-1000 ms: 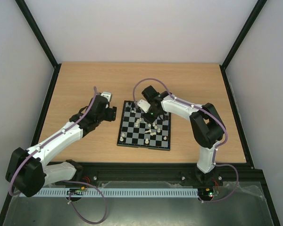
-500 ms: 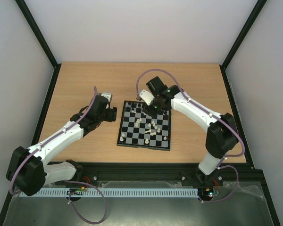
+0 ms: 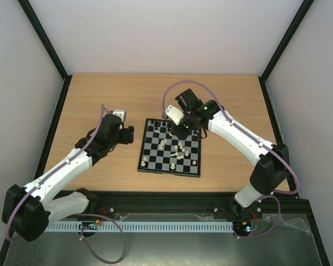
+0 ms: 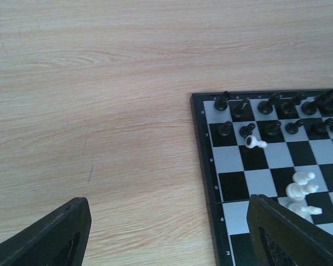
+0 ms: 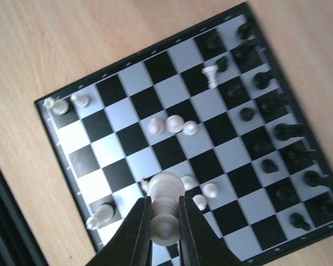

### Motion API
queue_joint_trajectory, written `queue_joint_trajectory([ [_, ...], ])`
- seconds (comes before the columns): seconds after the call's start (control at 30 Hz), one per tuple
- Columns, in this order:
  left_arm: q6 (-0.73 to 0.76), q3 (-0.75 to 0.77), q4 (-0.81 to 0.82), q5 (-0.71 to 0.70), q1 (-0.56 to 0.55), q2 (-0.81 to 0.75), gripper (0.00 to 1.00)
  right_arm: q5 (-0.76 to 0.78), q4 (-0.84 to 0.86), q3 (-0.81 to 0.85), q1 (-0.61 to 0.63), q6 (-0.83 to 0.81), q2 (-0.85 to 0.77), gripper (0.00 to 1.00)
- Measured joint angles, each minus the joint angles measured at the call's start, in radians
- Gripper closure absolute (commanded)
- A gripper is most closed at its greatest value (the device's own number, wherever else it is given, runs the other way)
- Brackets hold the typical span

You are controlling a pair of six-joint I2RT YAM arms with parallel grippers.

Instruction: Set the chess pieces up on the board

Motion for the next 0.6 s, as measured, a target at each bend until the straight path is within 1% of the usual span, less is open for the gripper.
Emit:
queue_joint_trajectory([
  [0.13,0.000,-0.013,-0.003,-0.002,0.021,-0.002,0.20,0.005,-0.002,-0.064,0.063,-0.010,-0.022,0.93],
  [0.37,0.005,-0.014,-0.001,0.002,0.073,-0.005,0.20,0.018,-0.003,-0.161,0.220,-0.021,-0.025,0.93],
  [0.5,0.006,-0.017,-0.002,0.001,0.079,-0.026,0.20,0.026,0.009,-0.194,0.259,-0.027,-0.014,0.93],
  [0.6,0.008,-0.019,-0.001,-0.005,0.079,-0.049,0.19,0.041,0.037,-0.222,0.285,-0.032,0.025,0.93],
])
